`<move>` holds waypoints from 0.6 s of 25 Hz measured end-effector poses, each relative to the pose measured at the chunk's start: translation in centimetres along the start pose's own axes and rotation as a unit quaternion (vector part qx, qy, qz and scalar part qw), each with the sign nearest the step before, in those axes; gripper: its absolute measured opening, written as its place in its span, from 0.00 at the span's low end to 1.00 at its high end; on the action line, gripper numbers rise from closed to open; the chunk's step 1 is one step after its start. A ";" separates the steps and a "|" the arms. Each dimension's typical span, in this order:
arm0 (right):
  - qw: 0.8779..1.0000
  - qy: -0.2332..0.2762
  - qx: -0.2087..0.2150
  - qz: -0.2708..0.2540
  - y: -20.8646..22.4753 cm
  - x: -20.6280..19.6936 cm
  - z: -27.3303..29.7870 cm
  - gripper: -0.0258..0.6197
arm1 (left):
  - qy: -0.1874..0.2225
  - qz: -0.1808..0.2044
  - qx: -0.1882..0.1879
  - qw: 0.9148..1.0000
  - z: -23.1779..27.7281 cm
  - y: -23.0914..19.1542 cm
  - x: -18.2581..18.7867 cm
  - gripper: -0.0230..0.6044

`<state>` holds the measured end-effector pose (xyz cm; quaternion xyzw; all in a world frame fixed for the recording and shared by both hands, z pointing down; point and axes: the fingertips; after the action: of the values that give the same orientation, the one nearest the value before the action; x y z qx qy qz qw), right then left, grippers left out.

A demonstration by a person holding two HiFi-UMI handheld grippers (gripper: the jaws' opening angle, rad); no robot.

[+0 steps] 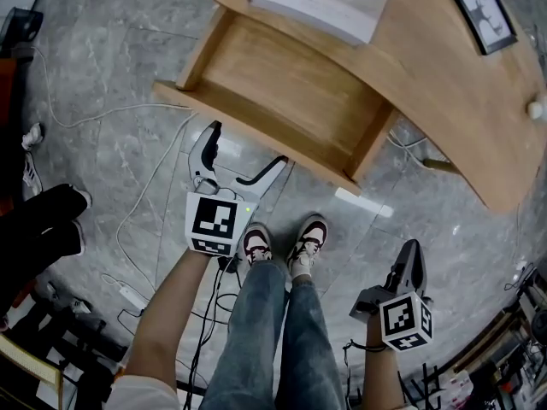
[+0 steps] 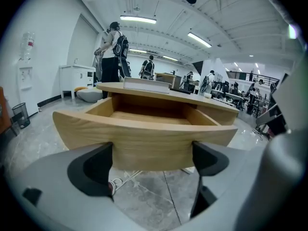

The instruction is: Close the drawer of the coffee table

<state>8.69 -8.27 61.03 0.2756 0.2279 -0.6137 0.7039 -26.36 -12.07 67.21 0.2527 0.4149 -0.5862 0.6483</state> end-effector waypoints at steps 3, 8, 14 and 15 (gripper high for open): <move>1.000 0.002 0.001 0.007 0.1 0.2 0.2 0.04 | 0.000 0.008 0.000 1.000 0.5 -0.3 0.6 0.87; 1.000 0.004 -0.001 0.010 0.4 0.6 0.8 0.04 | 0.004 0.013 0.001 1.000 1.9 -0.5 1.7 0.86; 1.000 0.008 -0.005 0.016 1.0 1.2 1.3 0.04 | 0.005 0.010 0.004 1.000 3.1 -0.9 2.6 0.86; 1.000 0.008 -0.007 0.018 1.1 1.2 1.3 0.04 | 0.005 0.010 0.004 1.000 3.3 -1.0 2.8 0.86</move>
<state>9.95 -9.96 61.33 0.2799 0.2328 -0.5970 0.7148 -26.58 -16.46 66.78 0.2627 0.4132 -0.5799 0.6512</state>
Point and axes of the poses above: the fingertips, and each gripper's own axes: z forward along the fingers, y to its right, x out of its top, and after that the axes turned 3 degrees about -x, right-handed
